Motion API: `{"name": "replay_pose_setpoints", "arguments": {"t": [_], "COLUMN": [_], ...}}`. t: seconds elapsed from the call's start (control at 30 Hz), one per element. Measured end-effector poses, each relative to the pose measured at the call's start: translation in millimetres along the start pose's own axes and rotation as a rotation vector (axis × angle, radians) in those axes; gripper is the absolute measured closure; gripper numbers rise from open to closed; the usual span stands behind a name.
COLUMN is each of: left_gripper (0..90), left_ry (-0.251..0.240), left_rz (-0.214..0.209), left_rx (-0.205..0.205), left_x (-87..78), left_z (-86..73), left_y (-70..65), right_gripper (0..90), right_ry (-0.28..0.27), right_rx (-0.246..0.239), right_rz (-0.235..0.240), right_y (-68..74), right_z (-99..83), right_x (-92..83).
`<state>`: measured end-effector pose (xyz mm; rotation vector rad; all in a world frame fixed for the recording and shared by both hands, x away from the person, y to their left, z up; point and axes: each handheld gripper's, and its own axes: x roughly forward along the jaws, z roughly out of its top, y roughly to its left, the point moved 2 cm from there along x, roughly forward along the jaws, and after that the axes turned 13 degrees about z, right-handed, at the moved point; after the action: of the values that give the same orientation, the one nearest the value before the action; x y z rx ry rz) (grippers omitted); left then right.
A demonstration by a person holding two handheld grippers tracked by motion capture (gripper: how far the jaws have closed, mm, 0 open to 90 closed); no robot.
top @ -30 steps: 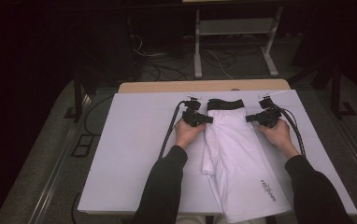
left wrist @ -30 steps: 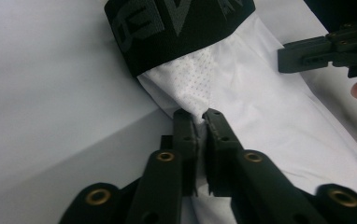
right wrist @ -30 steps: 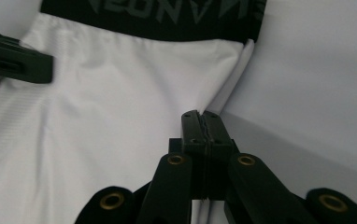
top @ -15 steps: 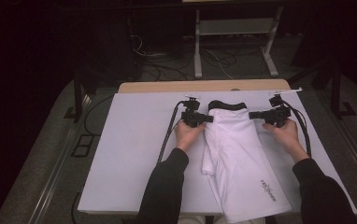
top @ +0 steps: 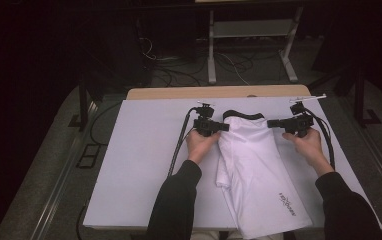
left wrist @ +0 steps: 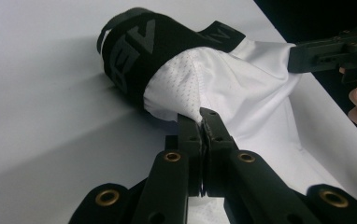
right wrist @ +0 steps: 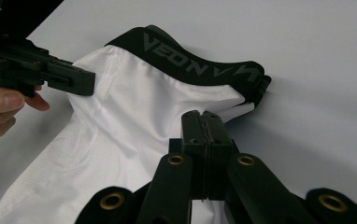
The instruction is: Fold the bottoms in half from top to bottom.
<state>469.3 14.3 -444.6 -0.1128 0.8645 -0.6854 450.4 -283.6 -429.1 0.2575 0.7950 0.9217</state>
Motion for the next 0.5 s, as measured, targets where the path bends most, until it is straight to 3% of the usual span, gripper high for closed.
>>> {"name": "replay_pose_setpoints", "arguments": {"t": [0.5], "left_gripper": [86.8], "left_ry": [-0.012], "left_rz": [-0.026], "left_rx": [0.008], "left_x": [-14.2], "left_z": [3.8], "left_y": [-12.0], "right_gripper": [88.4], "right_ry": [-0.029], "right_rx": [-0.020], "right_rz": [0.032], "right_y": [5.5], "right_z": [-6.4], "right_x": [-14.6]}}
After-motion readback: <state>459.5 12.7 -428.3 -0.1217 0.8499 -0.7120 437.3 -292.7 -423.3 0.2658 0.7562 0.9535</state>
